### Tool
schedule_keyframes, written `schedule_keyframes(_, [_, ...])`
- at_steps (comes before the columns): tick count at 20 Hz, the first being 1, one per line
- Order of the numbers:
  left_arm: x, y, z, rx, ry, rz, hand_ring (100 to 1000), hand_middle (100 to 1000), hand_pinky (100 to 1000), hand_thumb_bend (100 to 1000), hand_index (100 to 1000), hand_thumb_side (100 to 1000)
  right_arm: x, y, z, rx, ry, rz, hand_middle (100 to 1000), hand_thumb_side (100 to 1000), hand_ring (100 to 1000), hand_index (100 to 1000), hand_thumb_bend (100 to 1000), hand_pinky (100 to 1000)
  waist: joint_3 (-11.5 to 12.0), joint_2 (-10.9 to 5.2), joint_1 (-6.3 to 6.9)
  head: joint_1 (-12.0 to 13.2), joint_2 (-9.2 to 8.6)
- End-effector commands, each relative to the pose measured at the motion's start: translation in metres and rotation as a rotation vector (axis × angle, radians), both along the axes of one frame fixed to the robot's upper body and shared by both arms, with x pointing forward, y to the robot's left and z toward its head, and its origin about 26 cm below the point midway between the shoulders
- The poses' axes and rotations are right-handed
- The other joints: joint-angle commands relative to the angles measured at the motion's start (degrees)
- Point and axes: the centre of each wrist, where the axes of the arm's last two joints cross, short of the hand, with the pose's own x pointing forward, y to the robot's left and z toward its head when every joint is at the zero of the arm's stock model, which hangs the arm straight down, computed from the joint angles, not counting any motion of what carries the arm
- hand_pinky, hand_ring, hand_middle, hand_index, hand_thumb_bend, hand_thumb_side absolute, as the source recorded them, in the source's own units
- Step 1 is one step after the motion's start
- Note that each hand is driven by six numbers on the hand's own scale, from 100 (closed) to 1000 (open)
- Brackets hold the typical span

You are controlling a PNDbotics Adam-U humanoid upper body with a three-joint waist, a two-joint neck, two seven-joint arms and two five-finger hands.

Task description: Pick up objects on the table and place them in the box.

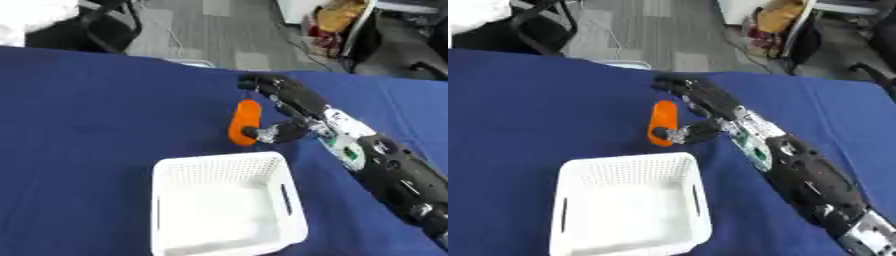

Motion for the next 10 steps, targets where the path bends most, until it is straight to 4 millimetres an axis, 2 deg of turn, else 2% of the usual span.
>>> schedule_keyframes(1, [-0.0039, -0.003, 0.0084, 0.001, -0.031, -0.02, 799, 881, 896, 180, 880, 936, -0.0015, -0.0054, 0.0101, -0.019, -0.02, -0.016, 904, 1000, 804, 934, 537, 807, 0.18, -0.78, 0.12, -0.69, -0.89])
schedule_keyframes(10, [-0.0043, -0.0064, 0.0096, -0.005, -0.03, -0.036, 798, 882, 895, 181, 886, 937, -0.0018, -0.0081, 0.0092, -0.02, -0.021, -0.031, 898, 1000, 806, 931, 523, 808, 1.56, -0.24, -0.54, -0.86, -1.12])
